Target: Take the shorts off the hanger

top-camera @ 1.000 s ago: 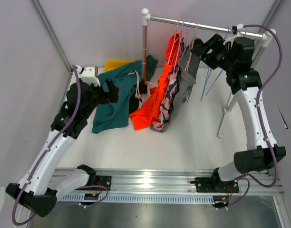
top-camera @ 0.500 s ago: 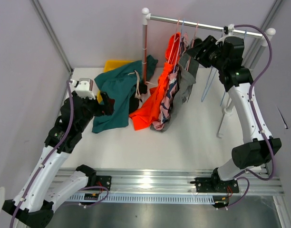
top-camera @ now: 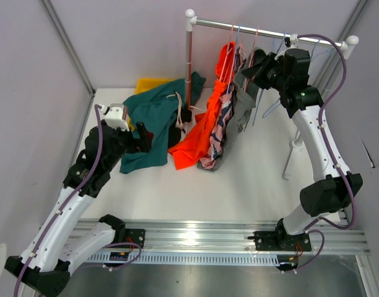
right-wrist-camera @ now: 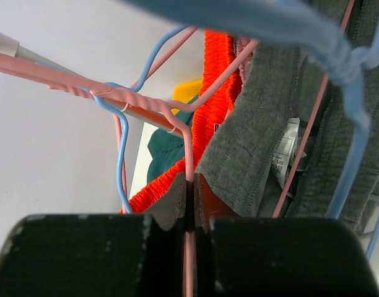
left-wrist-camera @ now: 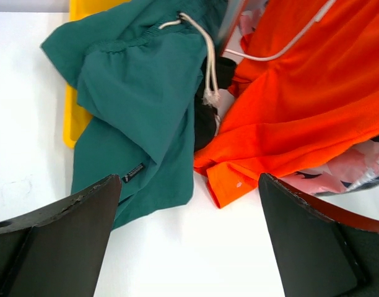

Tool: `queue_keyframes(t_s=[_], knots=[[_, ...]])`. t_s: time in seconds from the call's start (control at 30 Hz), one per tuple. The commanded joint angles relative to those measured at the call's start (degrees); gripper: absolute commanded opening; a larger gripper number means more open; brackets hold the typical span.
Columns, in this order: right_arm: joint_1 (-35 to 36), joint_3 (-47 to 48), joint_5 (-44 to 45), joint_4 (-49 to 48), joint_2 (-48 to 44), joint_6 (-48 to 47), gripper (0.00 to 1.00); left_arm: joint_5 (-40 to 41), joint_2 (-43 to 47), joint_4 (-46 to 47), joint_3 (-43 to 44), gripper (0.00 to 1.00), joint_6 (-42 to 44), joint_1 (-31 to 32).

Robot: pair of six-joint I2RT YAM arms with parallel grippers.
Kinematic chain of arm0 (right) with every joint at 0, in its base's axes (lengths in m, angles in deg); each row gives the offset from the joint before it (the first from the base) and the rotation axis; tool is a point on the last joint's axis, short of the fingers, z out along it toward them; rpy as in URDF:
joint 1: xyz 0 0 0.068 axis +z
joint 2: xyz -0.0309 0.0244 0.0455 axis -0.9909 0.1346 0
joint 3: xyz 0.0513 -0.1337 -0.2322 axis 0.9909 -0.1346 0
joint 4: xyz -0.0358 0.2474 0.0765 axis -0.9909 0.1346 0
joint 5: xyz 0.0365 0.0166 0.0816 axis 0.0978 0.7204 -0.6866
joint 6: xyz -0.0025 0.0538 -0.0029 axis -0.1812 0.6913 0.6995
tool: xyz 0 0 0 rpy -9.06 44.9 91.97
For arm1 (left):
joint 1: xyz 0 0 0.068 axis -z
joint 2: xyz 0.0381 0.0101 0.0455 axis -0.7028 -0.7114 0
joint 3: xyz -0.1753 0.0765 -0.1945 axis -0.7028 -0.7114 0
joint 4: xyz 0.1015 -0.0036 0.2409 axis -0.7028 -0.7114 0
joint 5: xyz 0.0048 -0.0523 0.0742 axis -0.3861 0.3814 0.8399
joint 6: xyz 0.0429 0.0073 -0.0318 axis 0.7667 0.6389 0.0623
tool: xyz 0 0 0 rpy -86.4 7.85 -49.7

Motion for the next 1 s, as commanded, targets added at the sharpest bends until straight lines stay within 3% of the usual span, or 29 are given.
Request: queue_keyframes(t_s=[0.0, 0.23, 0.4, 0.53, 0.63, 0.97], knots=[[-0.1, 2.6, 1.5, -0.2, -2.3, -0.4, 0.0, -6.6, 0.2, 3.4, 1.5, 0.99, 1.0, 0.4], [-0.5, 15.9, 3.0, 6.7, -3.2, -2.2, 0.0, -22.6, -3.0, 12.0, 7.4, 0.99, -0.9, 5.1], [-0.3, 16.4, 3.6, 8.3, -6.9, -1.8, 0.0, -28.1, -10.7, 21.2, 11.9, 0.99, 0.7, 14.5], [0.0, 13.6, 3.2, 7.8, -11.2, -0.6, 0.0, -35.8, -18.2, 31.3, 12.8, 0.99, -2.8, 19.9], [0.2, 11.6, 2.9, 7.7, -12.9, 0.0, 0.0, -36.8, -23.3, 37.2, 13.7, 0.99, -3.5, 23.8], [0.2, 9.2, 1.7, 8.0, -16.1, 0.3, 0.0, -33.8, -37.2, 40.4, 21.4, 0.99, -0.8, 31.4]])
